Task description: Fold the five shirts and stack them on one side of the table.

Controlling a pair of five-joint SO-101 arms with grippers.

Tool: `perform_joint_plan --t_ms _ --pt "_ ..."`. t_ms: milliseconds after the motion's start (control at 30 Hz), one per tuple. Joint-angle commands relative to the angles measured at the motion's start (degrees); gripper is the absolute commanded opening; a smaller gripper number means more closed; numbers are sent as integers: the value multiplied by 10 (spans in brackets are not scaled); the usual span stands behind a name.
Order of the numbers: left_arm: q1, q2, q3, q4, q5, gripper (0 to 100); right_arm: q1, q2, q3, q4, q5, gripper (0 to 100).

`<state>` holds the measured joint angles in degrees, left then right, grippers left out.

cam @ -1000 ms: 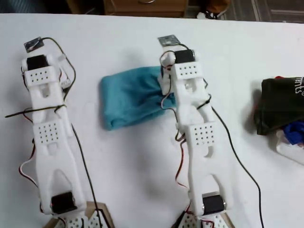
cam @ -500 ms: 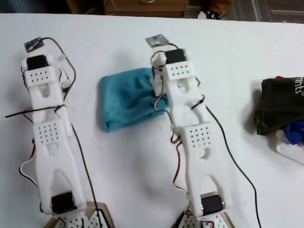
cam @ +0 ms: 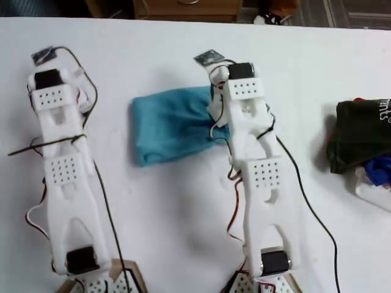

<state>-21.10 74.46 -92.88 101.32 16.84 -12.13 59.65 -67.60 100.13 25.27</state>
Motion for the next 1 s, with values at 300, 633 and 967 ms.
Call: perform_joint_plan --t_ms 300,633,967 --pt "194 -262 187 -22 -13 59 42 -124 4 13 -27 2" --pt "207 -195 298 -113 -41 53 -35 -66 -2 -4 -135 18" --pt "137 -89 237 -97 -82 56 -44 24 -3 -21 -132 18"
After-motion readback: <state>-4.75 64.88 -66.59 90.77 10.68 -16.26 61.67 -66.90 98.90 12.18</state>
